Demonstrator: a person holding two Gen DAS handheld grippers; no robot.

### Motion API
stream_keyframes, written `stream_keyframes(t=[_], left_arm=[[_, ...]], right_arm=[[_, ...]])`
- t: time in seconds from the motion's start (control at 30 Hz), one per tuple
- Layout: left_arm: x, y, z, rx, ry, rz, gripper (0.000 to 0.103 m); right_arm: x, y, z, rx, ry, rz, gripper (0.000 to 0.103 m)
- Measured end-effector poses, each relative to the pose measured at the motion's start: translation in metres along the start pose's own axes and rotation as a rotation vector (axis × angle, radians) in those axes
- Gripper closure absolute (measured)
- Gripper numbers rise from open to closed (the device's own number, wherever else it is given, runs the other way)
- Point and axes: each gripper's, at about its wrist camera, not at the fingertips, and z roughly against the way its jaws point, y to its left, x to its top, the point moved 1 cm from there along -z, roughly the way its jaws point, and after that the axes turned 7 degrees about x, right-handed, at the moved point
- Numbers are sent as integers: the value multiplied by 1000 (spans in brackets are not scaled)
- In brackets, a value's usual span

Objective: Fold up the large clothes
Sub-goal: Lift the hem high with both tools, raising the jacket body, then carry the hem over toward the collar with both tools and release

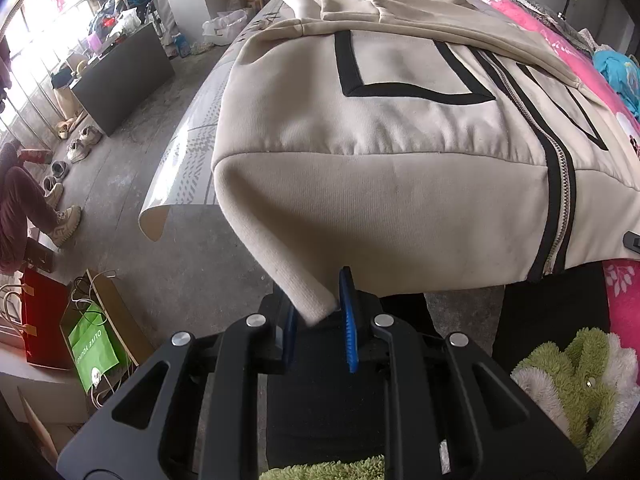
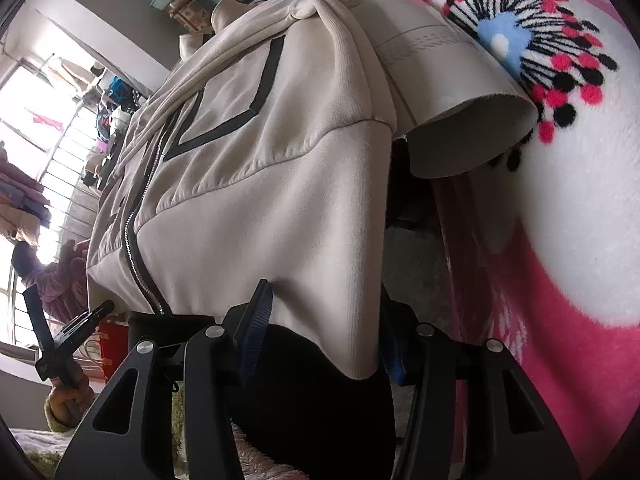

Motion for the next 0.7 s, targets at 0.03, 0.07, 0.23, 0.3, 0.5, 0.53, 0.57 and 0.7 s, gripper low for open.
stream_keyframes(t=[0.03,0.07,0.23,0.3,0.5,0.53,0.57,0.7], left_arm=[[0,0,0,0,0,0,86],[0,0,0,0,-1,0,86],[0,0,0,0,-1,1,86],[-1,0,0,-4,-4,4,86],[-2,8,7,-87,-48,38,86],[-2,10,9,-104,-58,40,86],[-3,12,12,-122,-72,39,86],[-4,15,31,-222,-138,29,94]], right_arm=[[0,1,0,-4,1,4,58],[0,1,0,-6,2,7,59],[0,2,0,-15,2,16,60],[0,3,0,-16,2,18,61],[-1,6,4,-21,-3,25,70],[-2,8,6,-21,-7,29,77],[-2,8,7,-18,-8,32,86],[-6,17,17,18,-14,47,95]])
